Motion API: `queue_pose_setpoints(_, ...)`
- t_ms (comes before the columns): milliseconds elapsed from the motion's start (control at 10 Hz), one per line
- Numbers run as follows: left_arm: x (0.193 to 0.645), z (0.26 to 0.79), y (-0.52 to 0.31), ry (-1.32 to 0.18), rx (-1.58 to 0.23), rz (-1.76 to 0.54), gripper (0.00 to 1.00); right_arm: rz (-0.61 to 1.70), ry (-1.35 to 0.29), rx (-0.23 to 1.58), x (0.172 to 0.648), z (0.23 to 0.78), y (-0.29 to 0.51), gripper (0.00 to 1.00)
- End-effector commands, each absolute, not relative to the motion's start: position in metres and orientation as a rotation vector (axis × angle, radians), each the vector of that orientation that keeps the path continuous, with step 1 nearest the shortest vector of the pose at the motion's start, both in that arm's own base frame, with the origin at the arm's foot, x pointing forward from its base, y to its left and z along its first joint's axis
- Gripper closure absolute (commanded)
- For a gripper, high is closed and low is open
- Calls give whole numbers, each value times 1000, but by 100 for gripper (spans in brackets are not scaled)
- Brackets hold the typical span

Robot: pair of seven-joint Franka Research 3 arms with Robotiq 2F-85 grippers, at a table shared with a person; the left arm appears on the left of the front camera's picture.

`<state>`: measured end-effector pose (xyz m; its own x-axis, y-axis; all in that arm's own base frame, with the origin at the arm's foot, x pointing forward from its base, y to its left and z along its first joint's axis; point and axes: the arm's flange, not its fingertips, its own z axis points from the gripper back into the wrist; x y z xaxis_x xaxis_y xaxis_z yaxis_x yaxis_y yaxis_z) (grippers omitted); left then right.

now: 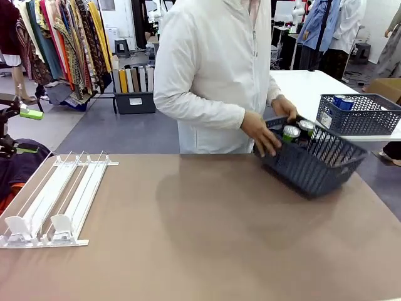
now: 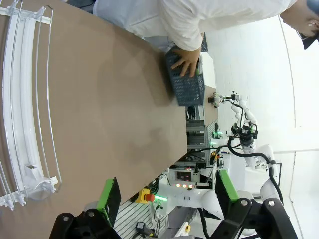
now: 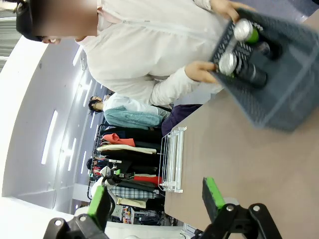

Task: Retrieve and store the cans from the dispenser.
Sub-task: Pick up one can from the Automatic Can Dispenser and place it in the middle of the table.

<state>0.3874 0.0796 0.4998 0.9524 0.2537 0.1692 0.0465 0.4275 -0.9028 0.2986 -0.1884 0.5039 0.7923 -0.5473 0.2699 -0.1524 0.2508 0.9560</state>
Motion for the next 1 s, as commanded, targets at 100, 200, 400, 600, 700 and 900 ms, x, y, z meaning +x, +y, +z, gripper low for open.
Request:
queue_pose_setpoints(100, 386, 503, 80, -289, -1116, 136, 0, -282, -670, 1330, 302, 507, -188, 0)
queue_pose_setpoints(200, 386, 503, 80, -289, -1116, 136, 0, -282, -670, 1330, 302, 507, -188, 0)
queue_pose_setpoints(400, 386, 503, 80, -289, -1116, 136, 0, -282, -670, 1330, 302, 507, -188, 0)
queue_pose_setpoints(600, 386, 503, 80, -289, -1116, 136, 0, -282, -670, 1330, 302, 507, -188, 0)
queue_pose_setpoints(700, 386, 503, 80, -289, -1116, 136, 0, -282, -670, 1330, 302, 507, -188, 0)
queue_pose_setpoints(900, 386, 503, 80, -289, -1116, 136, 0, -282, -670, 1330, 302, 507, -188, 0)
